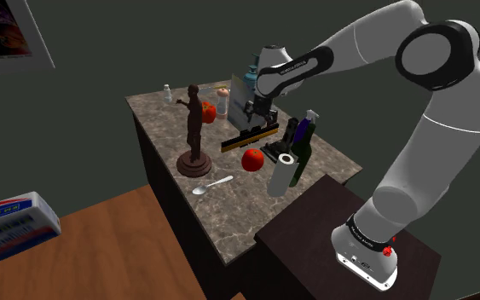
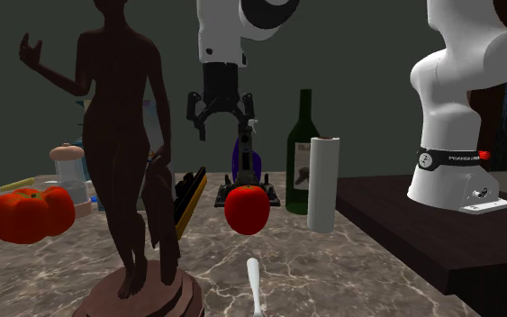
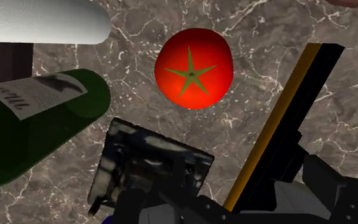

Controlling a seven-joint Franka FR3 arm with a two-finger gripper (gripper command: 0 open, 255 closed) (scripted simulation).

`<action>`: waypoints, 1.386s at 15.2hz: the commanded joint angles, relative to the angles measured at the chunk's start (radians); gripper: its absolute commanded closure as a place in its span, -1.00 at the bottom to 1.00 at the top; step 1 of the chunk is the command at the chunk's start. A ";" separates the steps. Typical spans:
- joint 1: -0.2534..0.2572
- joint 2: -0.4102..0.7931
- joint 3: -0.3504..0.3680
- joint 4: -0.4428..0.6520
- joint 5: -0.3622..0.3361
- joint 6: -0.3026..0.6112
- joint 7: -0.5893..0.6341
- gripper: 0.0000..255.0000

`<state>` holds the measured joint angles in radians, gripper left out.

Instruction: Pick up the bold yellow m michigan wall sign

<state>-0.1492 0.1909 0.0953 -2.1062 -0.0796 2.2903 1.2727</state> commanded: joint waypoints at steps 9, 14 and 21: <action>-0.003 0.350 -0.087 0.297 0.002 0.086 0.271 -1.00; -0.005 0.422 -0.100 0.341 0.008 0.117 0.302 -1.00; -0.004 0.468 -0.101 0.349 0.006 0.156 0.305 1.00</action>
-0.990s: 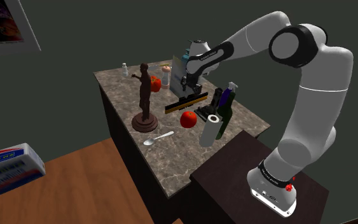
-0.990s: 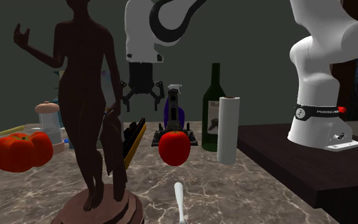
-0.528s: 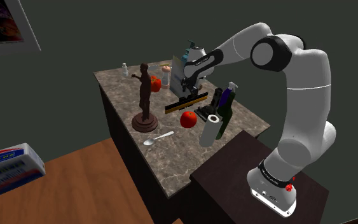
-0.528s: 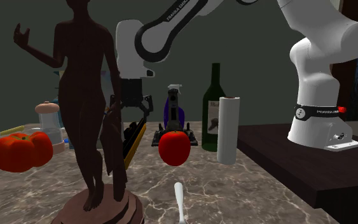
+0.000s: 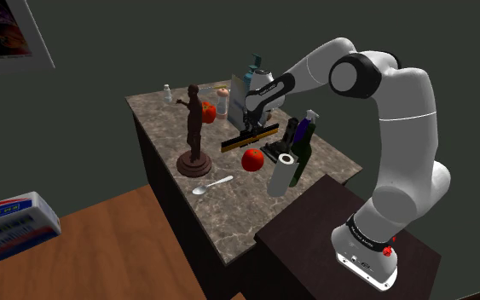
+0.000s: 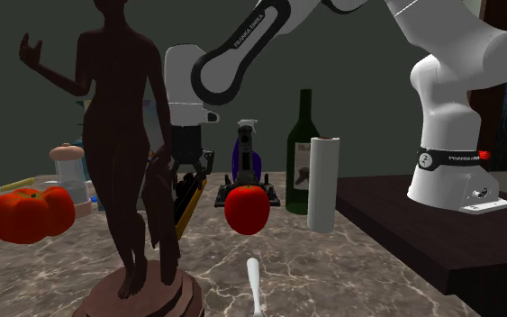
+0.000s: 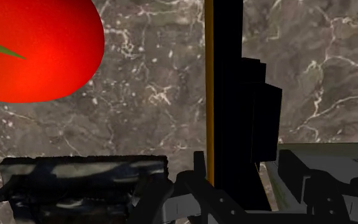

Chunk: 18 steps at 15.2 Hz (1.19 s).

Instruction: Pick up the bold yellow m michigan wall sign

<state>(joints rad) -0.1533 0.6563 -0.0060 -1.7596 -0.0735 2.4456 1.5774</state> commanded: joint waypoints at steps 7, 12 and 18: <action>0.000 0.002 0.000 0.001 0.000 0.001 0.000 1.00; 0.000 -0.029 0.001 -0.005 0.001 -0.024 -0.002 1.00; -0.001 -0.085 0.002 -0.006 0.004 -0.078 -0.006 1.00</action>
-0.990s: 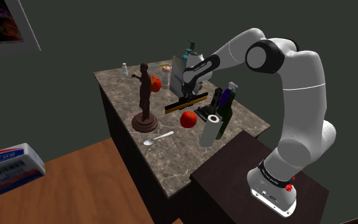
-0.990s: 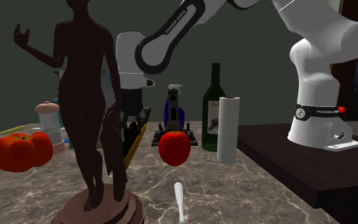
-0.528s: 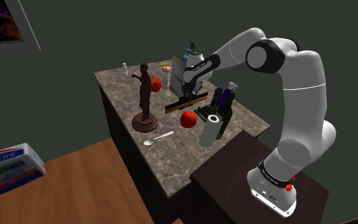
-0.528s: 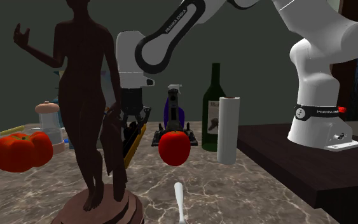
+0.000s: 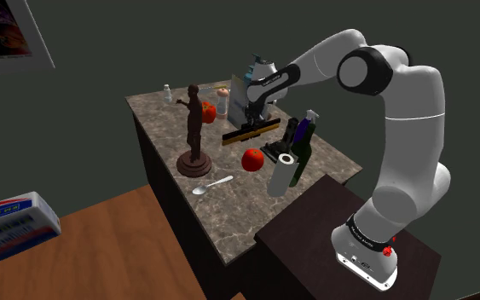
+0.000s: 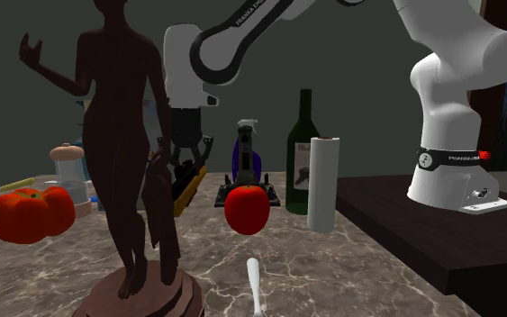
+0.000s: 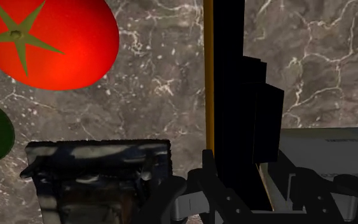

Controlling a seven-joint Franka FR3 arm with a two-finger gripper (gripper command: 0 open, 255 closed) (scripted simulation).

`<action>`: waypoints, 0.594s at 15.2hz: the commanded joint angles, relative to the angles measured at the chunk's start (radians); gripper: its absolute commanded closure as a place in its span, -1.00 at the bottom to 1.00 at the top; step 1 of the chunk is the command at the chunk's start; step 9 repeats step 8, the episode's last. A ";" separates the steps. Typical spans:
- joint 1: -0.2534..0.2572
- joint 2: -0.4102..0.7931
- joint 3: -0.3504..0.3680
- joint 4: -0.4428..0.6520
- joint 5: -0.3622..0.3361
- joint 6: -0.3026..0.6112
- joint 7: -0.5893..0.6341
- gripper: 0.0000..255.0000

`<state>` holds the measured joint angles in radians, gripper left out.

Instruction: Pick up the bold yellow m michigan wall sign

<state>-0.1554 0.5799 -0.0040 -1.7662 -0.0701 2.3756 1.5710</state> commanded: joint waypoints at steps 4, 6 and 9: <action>0.001 -0.042 0.001 0.006 0.002 -0.047 -0.002 1.00; 0.000 -0.058 0.002 0.009 0.003 -0.067 -0.003 1.00; 0.000 -0.060 0.002 0.009 0.003 -0.068 -0.004 1.00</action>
